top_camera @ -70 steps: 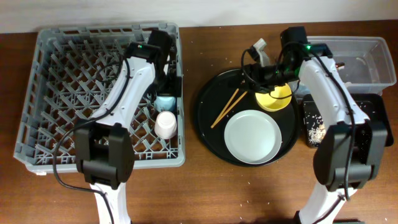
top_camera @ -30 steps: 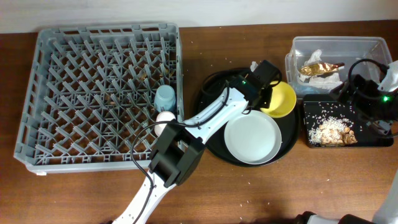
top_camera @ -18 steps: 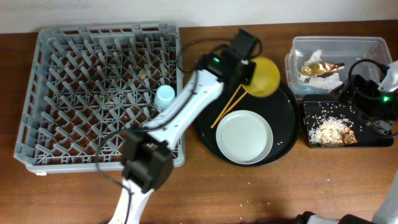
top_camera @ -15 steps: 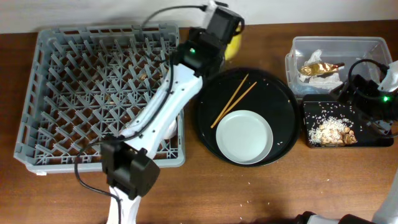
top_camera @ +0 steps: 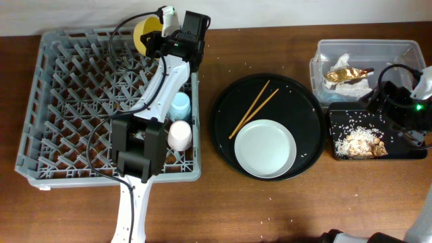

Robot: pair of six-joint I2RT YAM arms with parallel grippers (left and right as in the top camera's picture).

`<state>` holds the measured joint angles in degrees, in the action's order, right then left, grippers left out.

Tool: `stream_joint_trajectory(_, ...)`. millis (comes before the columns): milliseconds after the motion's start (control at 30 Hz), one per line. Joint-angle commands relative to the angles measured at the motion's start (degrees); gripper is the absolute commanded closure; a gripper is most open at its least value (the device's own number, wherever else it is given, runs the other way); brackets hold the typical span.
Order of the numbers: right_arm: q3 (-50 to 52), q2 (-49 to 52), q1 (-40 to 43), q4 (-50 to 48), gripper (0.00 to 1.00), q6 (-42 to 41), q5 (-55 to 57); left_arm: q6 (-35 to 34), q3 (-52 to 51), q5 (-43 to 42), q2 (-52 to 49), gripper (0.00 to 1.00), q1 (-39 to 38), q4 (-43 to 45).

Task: Sort waste into correct bins and load items into the dishwasher rack
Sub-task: 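Place the yellow bowl in the rear of the rack with the left gripper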

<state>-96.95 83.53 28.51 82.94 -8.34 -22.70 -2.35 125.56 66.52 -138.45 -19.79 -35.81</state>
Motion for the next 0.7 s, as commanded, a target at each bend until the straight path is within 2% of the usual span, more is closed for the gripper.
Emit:
stream_joint_trajectory(0, -0.1, -0.5, 0.0, 0.0, 0.01, 0.6, 0.7, 3.0, 0.1, -2.1, -2.4, 1.00, -1.4, 0.4)
stream_joint_trajectory(67, -0.1, -0.5, 0.0, 0.0, 0.01, 0.6, 0.7, 5.6, 0.1, -2.1, -2.4, 1.00, -2.9, 0.6)
stream_joint_trajectory(233, -0.1, -0.5, 0.0, 0.0, 0.02, 0.6, 0.7, 5.9, 0.1, -2.2, -2.4, 0.99, -7.4, -0.5)
stream_joint_trajectory(267, -0.1, -0.5, 0.0, 0.0, 0.02, 0.6, 0.7, 5.9, 0.1, -2.2, -2.4, 0.93, -8.1, -0.9)
stream_joint_trajectory(300, -0.1, -0.5, 0.0, 0.0, 0.02, 0.6, 0.7, 5.9, 0.1, -2.2, -2.4, 0.82, -8.6, -1.6)
stream_joint_trajectory(333, -0.1, -0.5, 0.0, 0.0, 0.02, 0.6, 0.7, 5.9, 0.1, -2.2, -2.4, 0.64, -9.0, -2.6)
stream_joint_trajectory(367, -0.1, -0.5, 0.0, 0.0, 0.02, 0.6, 0.7, 5.9, 0.1, -2.2, -2.4, 0.51, -9.2, -3.3)
stream_joint_trajectory(400, -0.1, -0.5, 0.0, 0.0, 0.02, 0.6, 0.7, 5.9, 0.1, -2.2, -2.4, 0.43, -9.3, -3.8)
stream_joint_trajectory(467, -0.1, -0.5, 0.0, 0.0, 0.01, 0.6, 0.7, 5.9, 0.1, -2.7, -2.4, 0.34, -10.0, -4.4)
stream_joint_trajectory(500, -0.1, -0.5, 0.0, 0.0, 0.01, 0.6, 0.7, 7.8, 0.2, -9.1, -1.4, 0.34, -10.8, -7.2)
stream_joint_trajectory(567, -0.1, -0.5, 0.0, 0.0, 0.02, 0.6, 0.7, 5.8, 0.5, -24.0, 3.1, 0.33, -11.3, -11.7)
stream_joint_trajectory(600, -0.1, -0.5, 0.0, 0.0, 0.02, 0.6, 0.7, 4.6, 0.5, -32.9, 6.1, 0.30, -11.3, -13.2)
stream_joint_trajectory(633, -0.1, -0.5, 0.0, 0.0, 0.01, 0.6, 0.7, 4.5, 0.5, -45.7, 10.1, 0.28, -11.3, -15.3)
stream_joint_trajectory(667, -0.1, -0.5, 0.0, 0.0, 0.02, 0.6, 0.7, 4.5, 0.5, -51.6, 12.1, 0.28, -11.3, -16.6)
